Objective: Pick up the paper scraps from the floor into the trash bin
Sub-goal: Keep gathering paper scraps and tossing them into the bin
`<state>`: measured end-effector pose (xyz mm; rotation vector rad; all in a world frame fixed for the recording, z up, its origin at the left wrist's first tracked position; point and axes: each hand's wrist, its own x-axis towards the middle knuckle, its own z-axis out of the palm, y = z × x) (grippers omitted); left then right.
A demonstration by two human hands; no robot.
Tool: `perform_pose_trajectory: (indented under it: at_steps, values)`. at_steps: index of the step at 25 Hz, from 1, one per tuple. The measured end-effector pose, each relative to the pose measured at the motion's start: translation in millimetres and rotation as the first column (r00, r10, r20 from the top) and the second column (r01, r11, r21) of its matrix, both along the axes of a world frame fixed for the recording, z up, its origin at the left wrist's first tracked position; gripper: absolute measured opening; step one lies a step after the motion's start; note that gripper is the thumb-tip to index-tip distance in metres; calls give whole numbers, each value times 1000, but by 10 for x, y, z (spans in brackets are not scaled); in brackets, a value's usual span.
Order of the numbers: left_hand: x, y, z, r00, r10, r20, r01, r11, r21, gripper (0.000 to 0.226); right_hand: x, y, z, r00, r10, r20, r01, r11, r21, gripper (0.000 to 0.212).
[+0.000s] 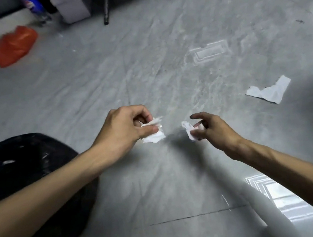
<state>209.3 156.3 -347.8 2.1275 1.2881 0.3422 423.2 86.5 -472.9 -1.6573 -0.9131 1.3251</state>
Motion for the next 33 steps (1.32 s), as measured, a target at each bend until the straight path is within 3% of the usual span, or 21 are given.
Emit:
perform_pose_trajectory:
  at_steps: [3, 6, 10, 13, 16, 19, 21, 26, 30, 33]
  values:
    - [-645, -36, 284, 993, 121, 9, -122, 986, 113, 19, -518, 151, 400, 985, 170, -17, -169, 985, 44, 8]
    - [-1404, -72, 461, 958, 286, 22, -283, 929, 238, 18, -1091, 310, 807, 949, 312, 39, -315, 943, 108, 7]
    - [-2269, -95, 404, 894, 440, -81, -388, 854, 346, 19, -1843, 557, 1257, 887, 452, 96, -462, 869, 175, 4]
    - [-2787, -68, 195, 793, 573, -206, -516, 812, 272, 21, -2528, 773, 1478, 840, 531, 109, -541, 810, 226, 11]
    - [-3086, -52, -20, 752, 567, -336, -572, 815, 93, 22, -3107, 930, 1531, 776, 607, 172, -630, 761, 154, 13]
    - [-3137, -35, -72, 752, 605, -262, -597, 794, 119, 29, -3249, 983, 1477, 776, 622, 100, -630, 770, 99, 37]
    - [-3008, -3, -5, 764, 626, -156, -601, 778, 181, 26, -3094, 984, 1463, 806, 586, 77, -591, 792, 152, 38]
    - [-2076, 172, 237, 890, 454, 39, -452, 869, 202, 15, -2114, 820, 1333, 888, 432, 157, -454, 880, 143, 17]
    - [-1049, 228, 183, 980, 200, -16, -199, 979, 49, 10, -1054, 488, 994, 926, 297, 234, -301, 954, -20, 15]
    - [-309, 168, 14, 996, -23, -90, 12, 993, -117, 12, -211, 176, 617, 922, 173, 347, -137, 982, -128, 16]
